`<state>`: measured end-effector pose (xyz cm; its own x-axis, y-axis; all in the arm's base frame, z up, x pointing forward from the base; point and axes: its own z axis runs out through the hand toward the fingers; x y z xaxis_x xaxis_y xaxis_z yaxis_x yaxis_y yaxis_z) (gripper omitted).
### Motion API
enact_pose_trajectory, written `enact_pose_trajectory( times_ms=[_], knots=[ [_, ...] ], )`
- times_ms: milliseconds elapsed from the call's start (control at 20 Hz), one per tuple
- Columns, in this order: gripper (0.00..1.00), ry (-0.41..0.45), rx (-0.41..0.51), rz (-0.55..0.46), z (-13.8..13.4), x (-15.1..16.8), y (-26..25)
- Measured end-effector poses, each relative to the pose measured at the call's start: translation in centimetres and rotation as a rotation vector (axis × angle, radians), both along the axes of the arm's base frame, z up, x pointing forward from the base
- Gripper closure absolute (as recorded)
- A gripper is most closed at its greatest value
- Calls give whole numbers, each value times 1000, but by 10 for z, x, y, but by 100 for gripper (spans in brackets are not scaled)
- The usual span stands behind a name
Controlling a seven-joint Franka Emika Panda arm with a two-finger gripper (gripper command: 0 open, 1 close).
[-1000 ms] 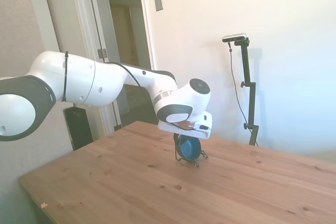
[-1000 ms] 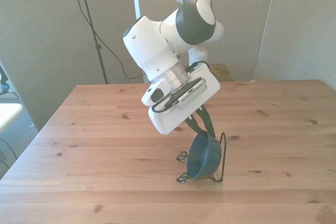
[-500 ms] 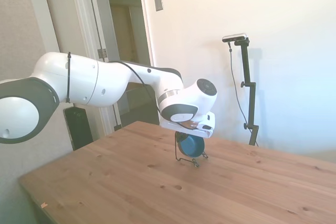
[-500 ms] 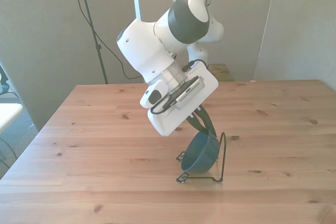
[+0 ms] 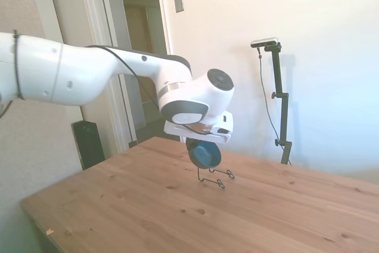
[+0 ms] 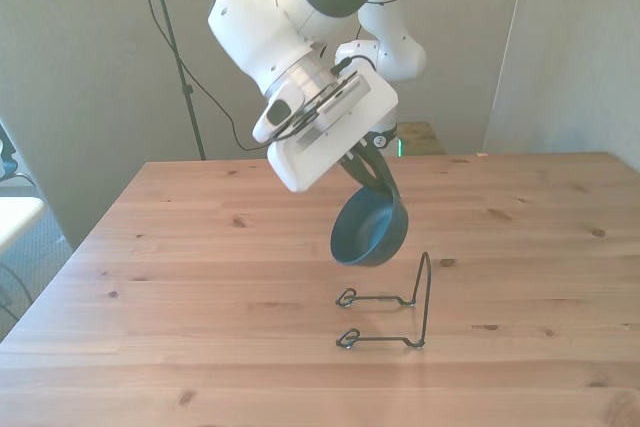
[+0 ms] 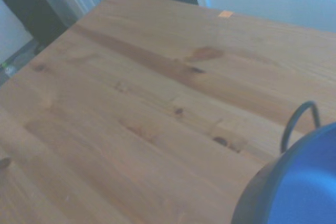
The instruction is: Unload the bowl
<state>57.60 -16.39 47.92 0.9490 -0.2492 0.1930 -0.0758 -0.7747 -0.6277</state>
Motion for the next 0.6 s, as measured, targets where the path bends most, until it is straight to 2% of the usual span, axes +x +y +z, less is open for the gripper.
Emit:
enact_pose_trajectory(
  times_ms=[200,400,600],
  knots=[
    [100,14,-99,17,-3,-47,29],
    [100,84,-233,-55,-32,-82,51],
    [100,175,-360,-131,-64,-98,70]
  ],
)
